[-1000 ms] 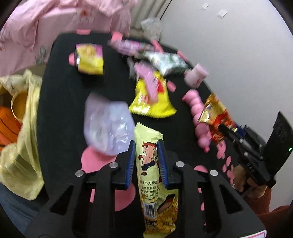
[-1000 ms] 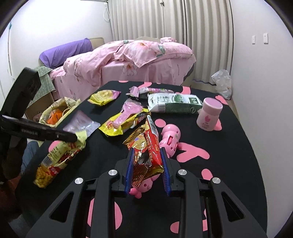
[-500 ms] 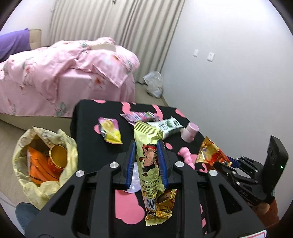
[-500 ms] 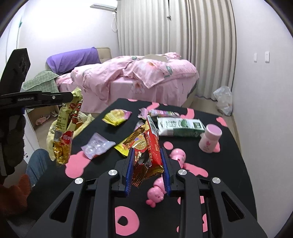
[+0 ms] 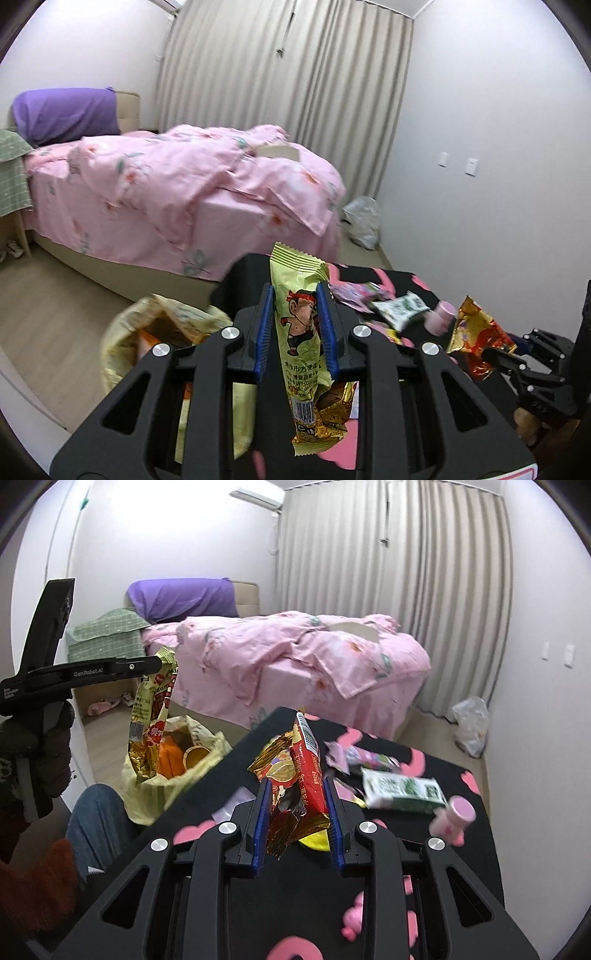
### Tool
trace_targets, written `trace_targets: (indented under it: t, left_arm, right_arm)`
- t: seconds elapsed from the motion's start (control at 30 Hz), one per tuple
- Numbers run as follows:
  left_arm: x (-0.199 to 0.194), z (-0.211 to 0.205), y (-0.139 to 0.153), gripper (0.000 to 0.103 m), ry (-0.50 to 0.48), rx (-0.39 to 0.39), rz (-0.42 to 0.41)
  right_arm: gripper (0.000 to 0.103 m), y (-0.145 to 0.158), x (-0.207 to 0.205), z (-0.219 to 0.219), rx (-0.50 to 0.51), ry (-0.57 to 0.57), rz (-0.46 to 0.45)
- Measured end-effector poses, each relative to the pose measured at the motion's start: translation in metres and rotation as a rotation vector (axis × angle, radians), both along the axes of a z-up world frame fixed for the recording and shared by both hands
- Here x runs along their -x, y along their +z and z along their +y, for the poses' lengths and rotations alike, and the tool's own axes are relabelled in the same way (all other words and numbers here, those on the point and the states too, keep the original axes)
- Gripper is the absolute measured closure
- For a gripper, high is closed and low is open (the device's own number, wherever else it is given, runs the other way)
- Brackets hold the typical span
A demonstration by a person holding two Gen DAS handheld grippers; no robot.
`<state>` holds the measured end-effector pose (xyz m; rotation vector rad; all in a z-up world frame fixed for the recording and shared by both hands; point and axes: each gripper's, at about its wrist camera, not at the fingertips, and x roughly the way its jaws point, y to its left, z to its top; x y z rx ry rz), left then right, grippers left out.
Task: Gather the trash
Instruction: 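Carry both wrappers over the yellow trash bag and open both grippers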
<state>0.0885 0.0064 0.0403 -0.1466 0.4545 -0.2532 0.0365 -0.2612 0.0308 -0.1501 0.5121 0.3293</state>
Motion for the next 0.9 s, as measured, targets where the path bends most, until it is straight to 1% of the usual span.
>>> trace_targets:
  t: [0.13, 0.3, 0.33, 0.37, 0.5, 0.53, 0.6, 0.63, 0.67, 0.77, 0.83, 0.9]
  left_arm:
    - [-0.006, 0.03, -0.003, 0.08, 0.057, 0.008, -0.01]
    - [-0.025, 0.081, -0.013, 0.08, 0.198, 0.04, -0.031]
    - [-0.033, 0.091, -0.019, 0.08, 0.236, 0.039, -0.033]
    - [-0.038, 0.098, -0.024, 0.08, 0.255, 0.041, -0.032]
    - [-0.061, 0.114, -0.053, 0.08, 0.292, 0.051, -0.027]
    - [-0.069, 0.117, -0.067, 0.08, 0.289, 0.055, -0.01]
    - [-0.081, 0.117, -0.088, 0.08, 0.283, 0.03, 0.039]
    - [-0.088, 0.115, -0.103, 0.08, 0.274, 0.001, 0.09]
    - [-0.097, 0.114, -0.121, 0.081, 0.262, -0.035, 0.167]
    - [-0.098, 0.113, -0.152, 0.083, 0.229, -0.077, 0.305]
    - [-0.089, 0.113, -0.162, 0.084, 0.228, -0.087, 0.341]
    - [-0.081, 0.119, -0.164, 0.084, 0.226, -0.073, 0.358]
  right_arm:
    - [0.076, 0.006, -0.018, 0.023, -0.012, 0.051, 0.003]
    - [0.076, 0.009, -0.046, 0.059, -0.007, 0.125, 0.014]
    - [0.076, 0.008, -0.05, 0.064, -0.006, 0.136, 0.016]
    - [0.076, 0.007, -0.056, 0.071, -0.005, 0.152, 0.021]
    - [0.076, 0.0, -0.079, 0.089, -0.009, 0.186, 0.048]
    - [0.076, -0.005, -0.088, 0.095, -0.011, 0.196, 0.066]
    - [0.076, -0.011, -0.101, 0.103, -0.013, 0.21, 0.089]
    - [0.076, -0.015, -0.108, 0.108, -0.012, 0.221, 0.104]
    - [0.076, -0.019, -0.117, 0.115, -0.008, 0.234, 0.12]
    - [0.076, -0.032, -0.135, 0.133, 0.016, 0.269, 0.152]
    - [0.076, -0.042, -0.145, 0.146, 0.027, 0.298, 0.179]
    - [0.076, -0.055, -0.158, 0.165, 0.037, 0.342, 0.222]
